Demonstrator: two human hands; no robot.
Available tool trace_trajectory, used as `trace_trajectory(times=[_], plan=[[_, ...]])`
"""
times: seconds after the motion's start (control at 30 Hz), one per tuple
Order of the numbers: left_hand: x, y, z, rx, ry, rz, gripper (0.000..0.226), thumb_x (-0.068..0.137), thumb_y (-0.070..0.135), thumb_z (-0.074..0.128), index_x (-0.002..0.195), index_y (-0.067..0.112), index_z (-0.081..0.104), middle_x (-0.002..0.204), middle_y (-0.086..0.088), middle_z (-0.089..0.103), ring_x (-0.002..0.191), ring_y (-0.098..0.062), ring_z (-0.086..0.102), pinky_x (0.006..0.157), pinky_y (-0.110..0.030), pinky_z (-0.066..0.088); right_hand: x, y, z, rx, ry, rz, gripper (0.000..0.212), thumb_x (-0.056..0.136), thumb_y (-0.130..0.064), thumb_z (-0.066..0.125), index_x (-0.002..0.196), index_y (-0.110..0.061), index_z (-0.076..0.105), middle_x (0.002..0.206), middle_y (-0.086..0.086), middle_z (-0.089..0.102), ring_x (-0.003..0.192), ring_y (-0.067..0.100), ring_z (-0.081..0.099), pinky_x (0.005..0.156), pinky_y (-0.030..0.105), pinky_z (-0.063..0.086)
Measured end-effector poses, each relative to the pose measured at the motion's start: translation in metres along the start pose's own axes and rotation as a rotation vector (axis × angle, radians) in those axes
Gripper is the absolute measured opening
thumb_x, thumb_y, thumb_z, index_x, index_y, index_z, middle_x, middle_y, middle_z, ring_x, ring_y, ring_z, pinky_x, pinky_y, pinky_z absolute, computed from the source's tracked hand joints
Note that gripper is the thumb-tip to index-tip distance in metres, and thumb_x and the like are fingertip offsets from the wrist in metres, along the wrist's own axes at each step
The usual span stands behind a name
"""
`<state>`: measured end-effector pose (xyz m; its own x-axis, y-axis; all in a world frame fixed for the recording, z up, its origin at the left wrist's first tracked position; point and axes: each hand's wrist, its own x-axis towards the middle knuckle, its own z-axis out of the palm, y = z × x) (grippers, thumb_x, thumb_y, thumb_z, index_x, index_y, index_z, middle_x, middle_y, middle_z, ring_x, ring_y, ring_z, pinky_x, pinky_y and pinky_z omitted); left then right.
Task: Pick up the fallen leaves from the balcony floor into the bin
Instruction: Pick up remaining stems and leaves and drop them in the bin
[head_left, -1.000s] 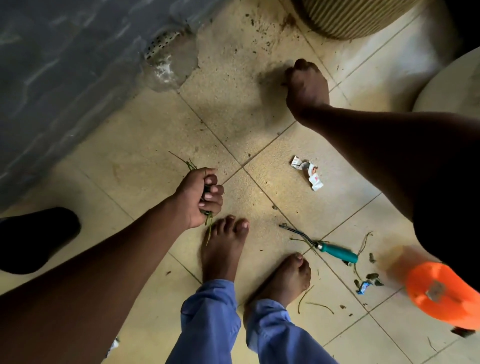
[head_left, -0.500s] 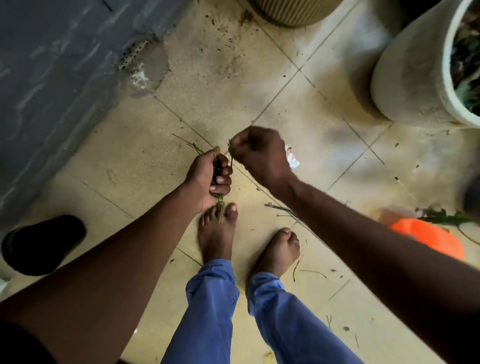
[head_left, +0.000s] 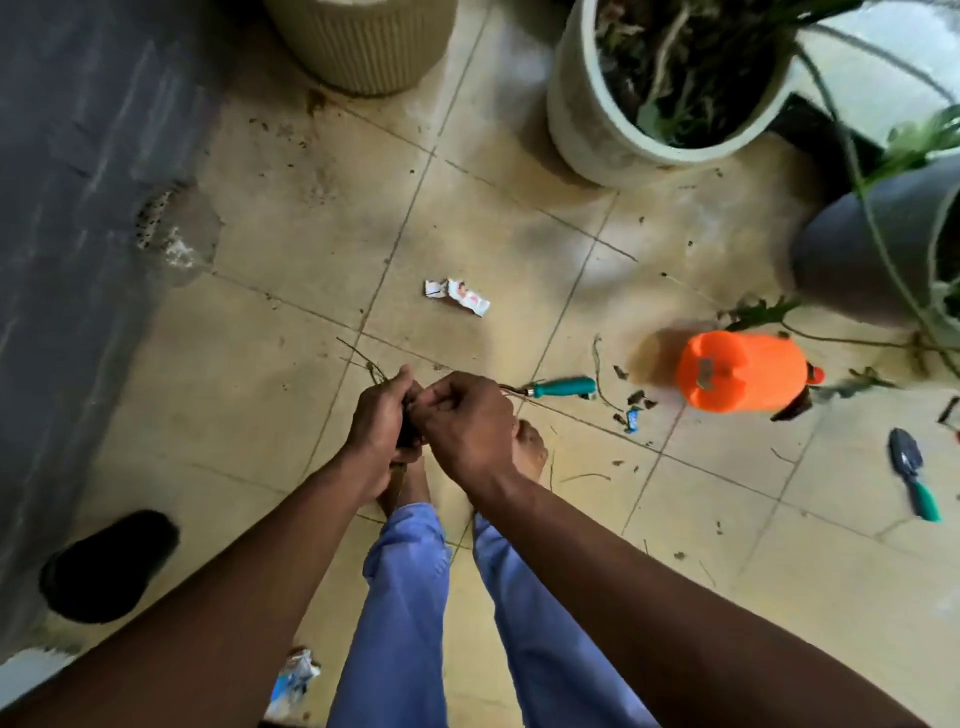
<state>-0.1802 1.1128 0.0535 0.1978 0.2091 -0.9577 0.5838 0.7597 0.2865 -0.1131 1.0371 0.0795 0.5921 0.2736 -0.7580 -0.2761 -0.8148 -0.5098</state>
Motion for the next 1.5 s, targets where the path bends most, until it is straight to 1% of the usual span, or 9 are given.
trace_trajectory(times=[0.3, 0.43, 0.5, 0.63, 0.73, 0.9, 1.1, 1.23, 1.5], plan=[[-0.038, 0.022, 0.030, 0.166, -0.098, -0.030, 0.040, 0.104, 0.034, 0.049, 0.068, 0.016, 0.046, 0.049, -0.002, 0.035, 0.035, -0.012, 0.030, 0.036, -0.014, 0.018, -0.041, -0.010, -0.041, 0.072, -0.005, -0.090, 0.021, 0.080, -0.021, 0.055, 0.069, -0.015, 0.071, 0.063, 0.001, 0.069, 0.062, 0.017, 0.067, 0.064, 0.044, 0.057], [-0.054, 0.030, 0.047, 0.338, -0.190, -0.034, 0.034, 0.103, 0.030, 0.046, 0.075, 0.011, 0.049, 0.052, -0.004, 0.037, 0.036, -0.012, 0.029, 0.038, -0.014, 0.018, -0.069, -0.001, -0.066, 0.357, 0.060, -0.041, 0.018, 0.088, -0.003, 0.059, 0.080, -0.006, 0.074, 0.066, 0.006, 0.068, 0.057, 0.003, 0.059, 0.057, 0.024, 0.049], [-0.062, 0.028, 0.059, 0.491, -0.214, -0.013, 0.031, 0.101, 0.027, 0.046, 0.075, 0.011, 0.050, 0.049, -0.002, 0.040, 0.036, -0.013, 0.029, 0.042, -0.014, 0.018, -0.077, 0.018, -0.069, 0.402, 0.148, -0.012, 0.023, 0.087, -0.003, 0.060, 0.088, -0.018, 0.077, 0.070, -0.004, 0.071, 0.062, 0.002, 0.062, 0.064, 0.025, 0.050], [-0.064, 0.008, 0.074, 0.720, -0.225, -0.013, 0.037, 0.099, 0.029, 0.047, 0.064, 0.016, 0.047, 0.053, -0.003, 0.042, 0.039, -0.013, 0.029, 0.047, -0.014, 0.018, -0.089, 0.069, -0.068, 0.233, 0.395, 0.061, 0.027, 0.076, -0.017, 0.055, 0.087, -0.038, 0.067, 0.070, -0.012, 0.068, 0.070, 0.019, 0.066, 0.073, 0.045, 0.056], [-0.057, -0.012, 0.075, 0.795, -0.214, -0.021, 0.038, 0.101, 0.031, 0.047, 0.065, 0.017, 0.045, 0.053, -0.003, 0.042, 0.037, -0.012, 0.030, 0.043, -0.013, 0.018, -0.097, 0.109, -0.073, 0.073, 0.348, 0.129, 0.020, 0.075, -0.022, 0.053, 0.087, -0.030, 0.066, 0.069, -0.007, 0.066, 0.071, 0.020, 0.064, 0.069, 0.035, 0.052], [-0.035, -0.055, 0.065, 0.778, -0.193, -0.065, 0.039, 0.103, 0.029, 0.045, 0.066, 0.017, 0.043, 0.053, -0.002, 0.040, 0.034, -0.011, 0.030, 0.040, -0.011, 0.017, -0.080, 0.199, -0.062, -0.182, 0.281, 0.186, 0.020, 0.083, -0.022, 0.060, 0.100, -0.023, 0.070, 0.098, 0.003, 0.072, 0.093, 0.028, 0.066, 0.073, 0.034, 0.050], [0.009, -0.115, 0.050, 0.674, -0.163, -0.128, 0.041, 0.105, 0.032, 0.040, 0.066, 0.018, 0.040, 0.051, 0.000, 0.039, 0.034, -0.010, 0.030, 0.038, -0.009, 0.015, -0.032, 0.296, -0.032, -0.216, 0.285, 0.303, 0.022, 0.090, -0.027, 0.060, 0.109, -0.023, 0.070, 0.109, 0.003, 0.070, 0.102, 0.027, 0.064, 0.073, 0.030, 0.047], [0.038, -0.149, 0.046, 0.666, -0.168, -0.155, 0.042, 0.105, 0.036, 0.039, 0.067, 0.019, 0.040, 0.052, 0.000, 0.039, 0.036, -0.011, 0.030, 0.037, -0.009, 0.017, 0.001, 0.337, -0.021, -0.362, 0.377, 0.239, 0.033, 0.092, -0.022, 0.065, 0.124, -0.016, 0.061, 0.123, 0.011, 0.059, 0.113, 0.031, 0.056, 0.080, 0.042, 0.056], [0.063, -0.192, 0.051, 0.784, -0.171, -0.143, 0.041, 0.104, 0.034, 0.044, 0.066, 0.019, 0.042, 0.053, -0.001, 0.040, 0.039, -0.013, 0.031, 0.039, -0.014, 0.018, 0.043, 0.368, -0.012, -0.437, 0.364, 0.164, 0.028, 0.093, -0.006, 0.056, 0.121, -0.011, 0.057, 0.115, 0.014, 0.061, 0.104, 0.034, 0.059, 0.069, 0.035, 0.038]])
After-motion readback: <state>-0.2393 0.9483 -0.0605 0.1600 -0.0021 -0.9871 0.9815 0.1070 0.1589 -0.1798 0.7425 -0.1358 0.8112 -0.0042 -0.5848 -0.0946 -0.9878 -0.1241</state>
